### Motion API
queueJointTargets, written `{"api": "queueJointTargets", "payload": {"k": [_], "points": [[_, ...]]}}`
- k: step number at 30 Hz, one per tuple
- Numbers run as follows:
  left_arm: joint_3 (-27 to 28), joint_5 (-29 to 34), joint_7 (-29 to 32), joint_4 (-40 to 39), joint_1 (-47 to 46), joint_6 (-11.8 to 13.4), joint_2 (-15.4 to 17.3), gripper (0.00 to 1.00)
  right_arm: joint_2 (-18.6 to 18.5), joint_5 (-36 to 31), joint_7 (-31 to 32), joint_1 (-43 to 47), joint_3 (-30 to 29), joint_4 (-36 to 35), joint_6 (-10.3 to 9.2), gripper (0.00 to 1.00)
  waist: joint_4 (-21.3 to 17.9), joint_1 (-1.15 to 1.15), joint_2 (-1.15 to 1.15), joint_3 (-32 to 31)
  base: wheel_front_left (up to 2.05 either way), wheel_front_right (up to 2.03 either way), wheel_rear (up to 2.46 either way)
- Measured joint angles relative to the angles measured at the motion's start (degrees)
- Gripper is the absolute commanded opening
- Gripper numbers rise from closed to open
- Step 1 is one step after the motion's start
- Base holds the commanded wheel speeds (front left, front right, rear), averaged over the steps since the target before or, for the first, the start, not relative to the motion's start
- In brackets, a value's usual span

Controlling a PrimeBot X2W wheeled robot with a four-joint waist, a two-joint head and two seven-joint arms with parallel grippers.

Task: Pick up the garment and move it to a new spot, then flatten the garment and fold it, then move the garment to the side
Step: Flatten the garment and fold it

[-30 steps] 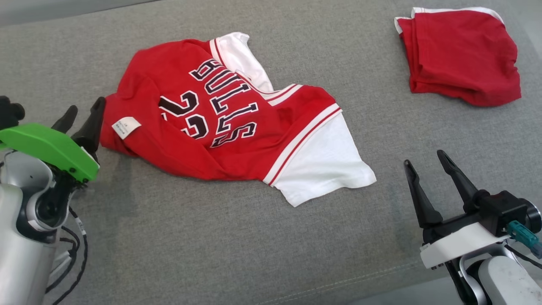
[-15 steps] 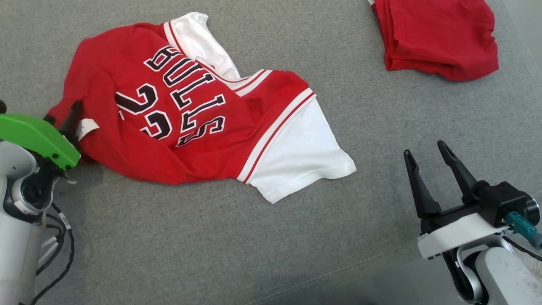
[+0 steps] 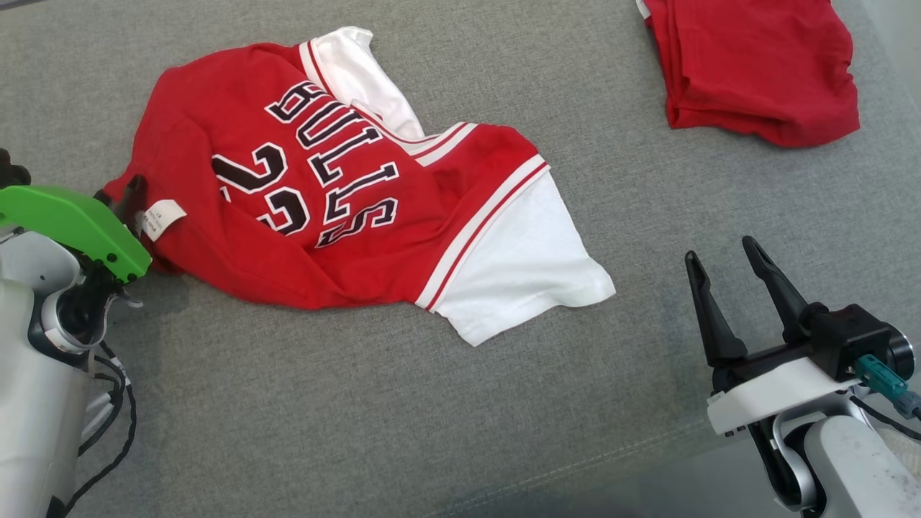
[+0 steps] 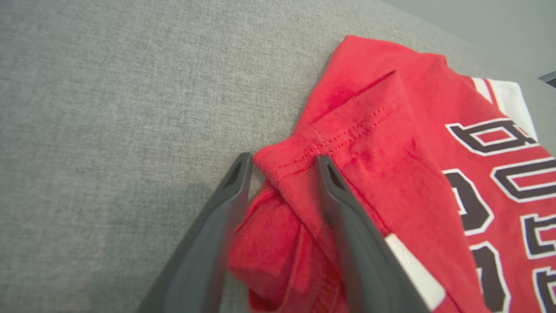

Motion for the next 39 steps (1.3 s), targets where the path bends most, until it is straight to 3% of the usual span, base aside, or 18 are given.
{"api": "queueJointTargets", "payload": {"k": [3, 4, 7, 8, 10, 13, 17, 29, 39], "points": [[-0.1, 0.0, 0.0, 0.7, -0.3, 0.0, -0.5, 0.7, 0.1, 0.0, 0.0, 0.0, 0.0, 0.2, 0.0, 1.0, 0.2, 0.0, 0.0, -0.1, 0.0, 0.0, 0.0], [-0.2, 0.0, 0.0, 1.0, -0.4, -0.1, -0.6, 0.6, 0.1, 0.0, 0.0, 0.0, 0.0, 0.3, 0.0, 1.0, 0.2, 0.0, 0.0, -0.1, 0.0, 0.0, 0.0], [-0.5, 0.0, -0.1, 2.0, -1.0, -0.4, -1.1, 0.41, 0.1, 0.0, 0.0, 0.0, 0.0, 0.4, 0.07, 1.0, 0.3, 0.0, 0.0, -0.2, 0.0, 0.0, 0.0], [-0.7, 0.0, -0.1, 2.2, -1.3, -0.6, -1.2, 0.41, 0.1, 0.0, 0.0, 0.0, 0.0, 0.5, 0.07, 1.0, 0.3, 0.0, 0.0, -0.2, 0.0, 0.0, 0.0], [-1.0, 0.2, -0.6, 2.3, -1.8, -0.9, -1.3, 0.25, 0.2, 0.0, 0.0, 0.0, 0.0, 0.6, 0.07, 1.0, 0.3, 0.0, 0.0, -0.3, 0.0, 0.0, 0.0], [-1.5, 1.0, -1.4, 2.4, -2.6, -1.2, -1.3, 0.22, 0.2, 0.0, -0.4, 0.0, 0.0, 1.0, 0.07, 1.0, 0.4, 0.0, 0.0, -0.4, 0.0, 0.0, 0.0], [-2.1, 2.0, -3.0, 2.4, -3.7, -2.0, -1.5, 0.0, 0.3, 0.0, -0.4, 0.0, -0.3, 1.3, 0.05, 1.0, 0.9, 0.0, 0.0, -0.8, 0.0, 0.0, 0.0], [1.5, 3.6, -13.0, -3.5, -3.5, -2.5, -3.0, 0.0, -0.1, 0.0, -0.5, 1.4, -1.7, 2.1, -0.09, 1.0, 4.1, 0.0, 0.0, -2.7, 0.0, 0.0, 0.0], [6.0, 0.4, -17.6, -5.1, 13.9, -0.9, -4.1, 0.0, -0.4, 0.2, -0.5, 3.6, -1.9, 2.3, -0.09, 1.0, 9.0, 0.0, 0.0, -5.3, 0.0, 0.0, 0.0]]}}
